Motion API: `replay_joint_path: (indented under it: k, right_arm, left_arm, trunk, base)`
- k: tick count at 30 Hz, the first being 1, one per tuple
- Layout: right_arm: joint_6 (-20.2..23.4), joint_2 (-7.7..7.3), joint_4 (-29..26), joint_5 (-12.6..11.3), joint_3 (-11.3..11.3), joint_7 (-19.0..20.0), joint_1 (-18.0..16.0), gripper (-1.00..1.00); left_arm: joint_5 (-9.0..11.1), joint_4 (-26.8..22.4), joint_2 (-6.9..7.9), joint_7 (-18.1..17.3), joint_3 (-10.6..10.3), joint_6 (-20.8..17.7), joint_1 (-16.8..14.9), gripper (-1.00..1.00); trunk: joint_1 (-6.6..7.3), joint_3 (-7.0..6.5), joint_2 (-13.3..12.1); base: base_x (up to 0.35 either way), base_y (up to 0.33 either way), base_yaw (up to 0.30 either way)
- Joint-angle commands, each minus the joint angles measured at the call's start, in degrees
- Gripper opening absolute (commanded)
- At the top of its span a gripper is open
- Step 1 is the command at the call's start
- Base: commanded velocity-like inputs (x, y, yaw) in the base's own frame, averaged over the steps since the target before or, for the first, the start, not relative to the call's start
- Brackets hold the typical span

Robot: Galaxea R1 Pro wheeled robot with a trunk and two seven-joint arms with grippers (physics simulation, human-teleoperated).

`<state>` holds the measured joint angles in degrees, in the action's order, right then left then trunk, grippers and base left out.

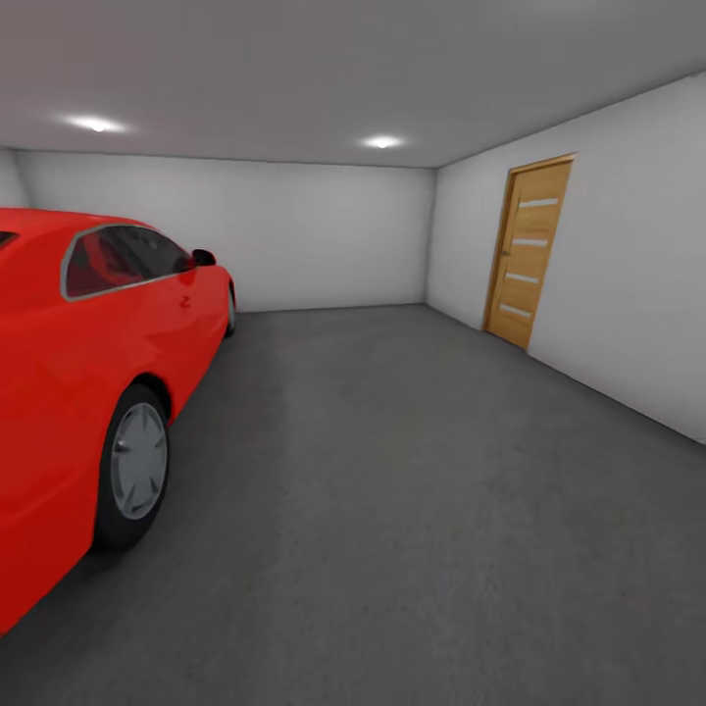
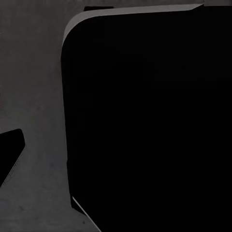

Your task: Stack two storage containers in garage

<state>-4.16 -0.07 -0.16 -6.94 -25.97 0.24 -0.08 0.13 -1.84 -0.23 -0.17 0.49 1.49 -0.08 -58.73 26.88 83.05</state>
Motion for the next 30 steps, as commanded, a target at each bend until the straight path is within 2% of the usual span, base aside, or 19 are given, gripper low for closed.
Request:
replay_joint_path:
  k: [1,6,22,30]
  right_arm:
    - [-0.15,-0.01,-0.01,-0.61,-0.48,0.02,-0.01,1.00]
    - [-0.19,-0.01,-0.01,-0.62,-0.48,0.04,-0.01,1.00]
    - [-0.24,-0.30,-0.01,-0.71,-0.48,0.02,-0.01,1.00]
    - [-0.24,-0.26,-0.01,-0.71,-0.48,0.02,-0.01,1.00]
  left_arm:
    - [0.02,0.00,-0.01,-0.02,0.05,0.25,-0.01,1.00]
    - [0.03,0.07,0.02,-0.01,0.02,1.39,-0.01,1.00]
    - [0.04,0.09,0.00,0.05,0.08,1.59,-0.01,1.00]
    - [0.23,0.09,-0.03,0.08,0.04,1.38,-0.01,1.00]
  trunk:
    - [0.00,0.05,0.03]
    - [0.00,0.05,0.03]
    - [0.00,0.05,0.03]
    - [0.00,0.05,0.03]
  base:
    - [0.000,0.000,-0.282]
    - [0.000,0.000,-0.282]
    - [0.000,0.000,-0.280]
    - [0.141,0.000,-0.073]
